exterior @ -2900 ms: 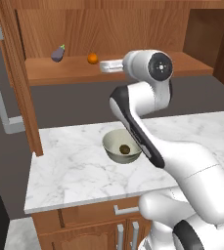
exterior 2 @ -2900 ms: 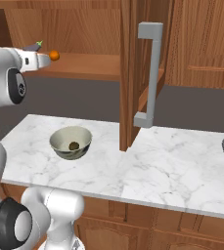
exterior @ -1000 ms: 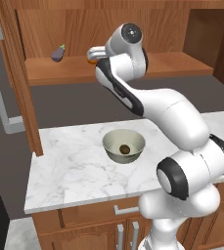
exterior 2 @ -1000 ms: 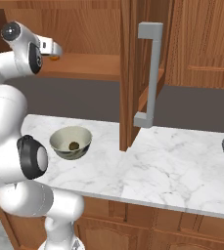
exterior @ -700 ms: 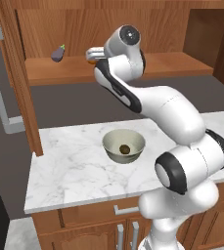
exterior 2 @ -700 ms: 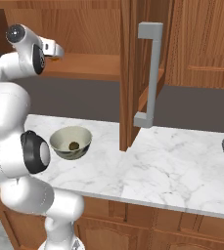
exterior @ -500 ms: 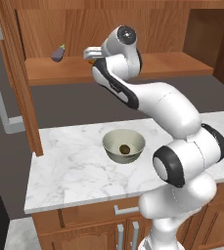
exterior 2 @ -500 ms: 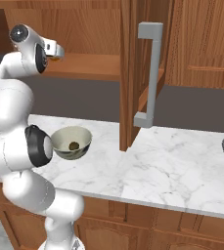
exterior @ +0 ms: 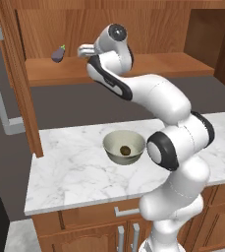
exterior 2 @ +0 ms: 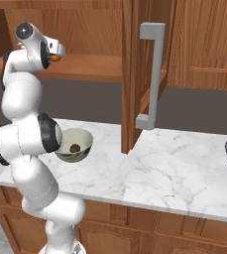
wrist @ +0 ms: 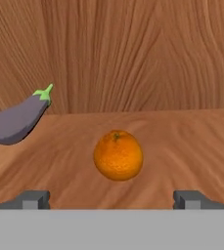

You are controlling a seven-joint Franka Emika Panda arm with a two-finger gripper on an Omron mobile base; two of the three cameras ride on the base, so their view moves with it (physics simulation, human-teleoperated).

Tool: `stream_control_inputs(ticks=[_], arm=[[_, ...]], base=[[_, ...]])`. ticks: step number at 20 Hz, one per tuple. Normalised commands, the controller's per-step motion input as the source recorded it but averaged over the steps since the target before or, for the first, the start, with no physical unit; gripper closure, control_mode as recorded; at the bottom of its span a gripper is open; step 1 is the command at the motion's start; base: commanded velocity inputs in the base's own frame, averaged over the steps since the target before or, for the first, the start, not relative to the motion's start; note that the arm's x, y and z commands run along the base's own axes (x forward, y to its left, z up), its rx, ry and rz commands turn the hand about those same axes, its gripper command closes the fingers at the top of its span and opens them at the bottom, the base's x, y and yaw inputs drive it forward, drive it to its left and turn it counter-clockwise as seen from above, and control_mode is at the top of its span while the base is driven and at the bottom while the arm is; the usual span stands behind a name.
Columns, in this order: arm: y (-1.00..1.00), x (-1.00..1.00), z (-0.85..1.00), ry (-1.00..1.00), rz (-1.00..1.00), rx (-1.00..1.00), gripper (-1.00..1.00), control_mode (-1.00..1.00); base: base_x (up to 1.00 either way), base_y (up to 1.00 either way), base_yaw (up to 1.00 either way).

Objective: Open the cabinet. Pick the kiwi and tangerine from the cabinet and place them into the bowl. Then close the cabinet.

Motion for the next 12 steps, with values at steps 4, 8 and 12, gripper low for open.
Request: stream_control_inputs(ticks=[4,8,12], arm=[[0.01,0.49,-0.02,0.0,0.0,0.0,-1.0,-1.0],[0.0,0.42,-0.09,0.0,0.0,0.0,-1.0,-1.0],[0.0,0.06,-0.01,0.0,0.0,0.0,-1.0,-1.0]], base=[[0.0,0.0,0.0],[0.0,0.0,0.0],[0.0,0.0,0.0]])
